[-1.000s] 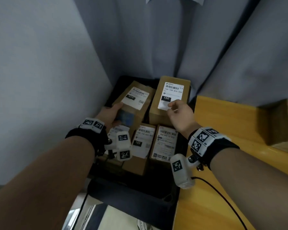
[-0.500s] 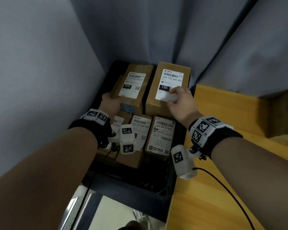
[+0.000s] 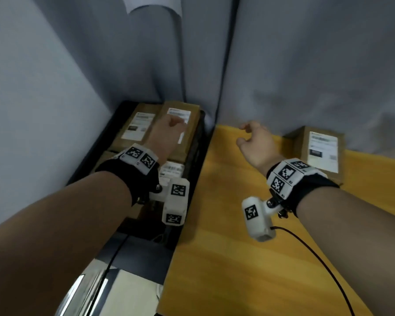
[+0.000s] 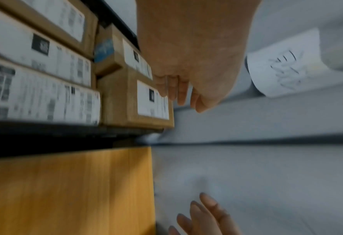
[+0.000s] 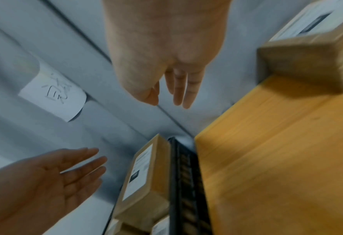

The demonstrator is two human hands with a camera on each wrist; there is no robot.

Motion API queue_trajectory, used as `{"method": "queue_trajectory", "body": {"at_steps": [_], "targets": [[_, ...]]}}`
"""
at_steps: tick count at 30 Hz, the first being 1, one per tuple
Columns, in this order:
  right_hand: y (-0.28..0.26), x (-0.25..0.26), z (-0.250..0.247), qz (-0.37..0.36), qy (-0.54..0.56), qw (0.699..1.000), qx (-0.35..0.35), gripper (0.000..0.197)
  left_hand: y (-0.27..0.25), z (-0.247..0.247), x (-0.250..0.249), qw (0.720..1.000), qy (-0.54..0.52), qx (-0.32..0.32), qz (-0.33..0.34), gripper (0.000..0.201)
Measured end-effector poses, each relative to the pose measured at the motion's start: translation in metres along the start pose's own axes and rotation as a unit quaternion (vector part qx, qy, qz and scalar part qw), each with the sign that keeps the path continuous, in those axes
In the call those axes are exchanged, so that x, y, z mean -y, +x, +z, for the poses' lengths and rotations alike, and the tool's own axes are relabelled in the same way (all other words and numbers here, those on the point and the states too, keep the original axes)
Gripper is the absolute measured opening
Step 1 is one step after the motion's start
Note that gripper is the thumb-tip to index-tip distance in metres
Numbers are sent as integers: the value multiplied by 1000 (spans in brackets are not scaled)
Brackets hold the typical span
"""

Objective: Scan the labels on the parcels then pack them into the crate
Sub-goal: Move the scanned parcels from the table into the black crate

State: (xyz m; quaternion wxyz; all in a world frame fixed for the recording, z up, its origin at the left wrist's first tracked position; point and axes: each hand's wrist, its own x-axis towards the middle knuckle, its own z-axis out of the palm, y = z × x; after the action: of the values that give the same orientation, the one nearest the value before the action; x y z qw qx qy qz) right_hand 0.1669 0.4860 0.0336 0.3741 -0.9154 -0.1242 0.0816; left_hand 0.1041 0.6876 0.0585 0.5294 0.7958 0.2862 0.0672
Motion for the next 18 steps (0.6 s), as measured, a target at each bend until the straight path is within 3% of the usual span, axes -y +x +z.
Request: {"method": "queue_trajectory", "body": {"at_steps": [6, 9, 14, 18], "targets": [[-39, -87, -77, 46, -47, 997, -29, 32, -49, 95, -22, 994, 39, 104, -3, 13], [-47, -127, -99, 86, -63, 993, -52, 34, -64, 129, -27, 990, 66, 125, 0, 13], [-51, -184, -113, 184, -77, 978, -58, 59, -77, 179, -33, 983, 104, 151, 7, 9], [-39, -207, -110, 235, -18, 971, -29, 72, -72, 209, -32, 972, 137, 190, -15, 20]]}}
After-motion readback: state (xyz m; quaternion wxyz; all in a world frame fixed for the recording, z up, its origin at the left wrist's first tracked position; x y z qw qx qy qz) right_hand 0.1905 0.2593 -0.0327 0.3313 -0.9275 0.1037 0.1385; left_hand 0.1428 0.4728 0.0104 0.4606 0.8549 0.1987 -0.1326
